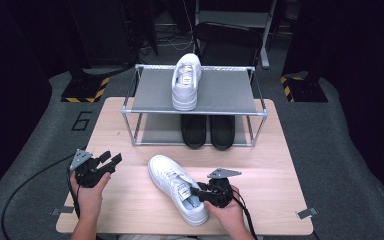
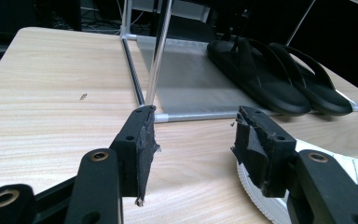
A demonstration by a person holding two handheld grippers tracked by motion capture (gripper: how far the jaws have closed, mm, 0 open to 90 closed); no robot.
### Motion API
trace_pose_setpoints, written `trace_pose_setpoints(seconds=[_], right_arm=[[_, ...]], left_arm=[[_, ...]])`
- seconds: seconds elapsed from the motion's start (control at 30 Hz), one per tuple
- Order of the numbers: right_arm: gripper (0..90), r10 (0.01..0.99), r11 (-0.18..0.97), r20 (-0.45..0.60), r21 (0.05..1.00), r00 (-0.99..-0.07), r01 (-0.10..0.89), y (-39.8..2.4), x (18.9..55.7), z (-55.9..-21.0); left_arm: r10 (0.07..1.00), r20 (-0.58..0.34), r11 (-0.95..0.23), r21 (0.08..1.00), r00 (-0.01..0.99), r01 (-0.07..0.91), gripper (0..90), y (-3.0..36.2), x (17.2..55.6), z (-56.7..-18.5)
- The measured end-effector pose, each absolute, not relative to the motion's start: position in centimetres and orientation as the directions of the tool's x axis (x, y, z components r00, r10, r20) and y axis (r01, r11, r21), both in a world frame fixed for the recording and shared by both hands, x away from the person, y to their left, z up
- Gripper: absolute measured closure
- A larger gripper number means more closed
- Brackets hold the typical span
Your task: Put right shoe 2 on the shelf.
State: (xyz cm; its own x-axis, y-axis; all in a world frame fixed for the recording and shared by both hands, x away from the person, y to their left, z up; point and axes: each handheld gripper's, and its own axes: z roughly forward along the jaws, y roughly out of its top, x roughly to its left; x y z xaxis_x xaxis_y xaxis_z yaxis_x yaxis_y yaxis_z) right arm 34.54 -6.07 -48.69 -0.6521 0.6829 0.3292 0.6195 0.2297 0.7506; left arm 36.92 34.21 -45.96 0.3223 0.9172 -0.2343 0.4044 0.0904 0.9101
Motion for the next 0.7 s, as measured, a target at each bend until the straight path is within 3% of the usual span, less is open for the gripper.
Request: trace_pose_setpoints(seconds=[0.3, 0.7], right_arm=[[74.8, 0.699, 0.225, 0.294, 0.774, -0.652, 0.591, -6.05, 34.17, -48.57], [79.8, 0.713, 0.202, 0.288, 0.789, -0.64, 0.58, -6.06, 33.83, -48.56]], left_arm=[[0.921, -0.236, 0.099, 0.911, 0.31, 0.401, 47.4, 34.48, 36.95, -46.09], [0.923, -0.249, 0.117, 0.907, 0.292, 0.404, 47.5, 35.0, 36.95, -46.22]])
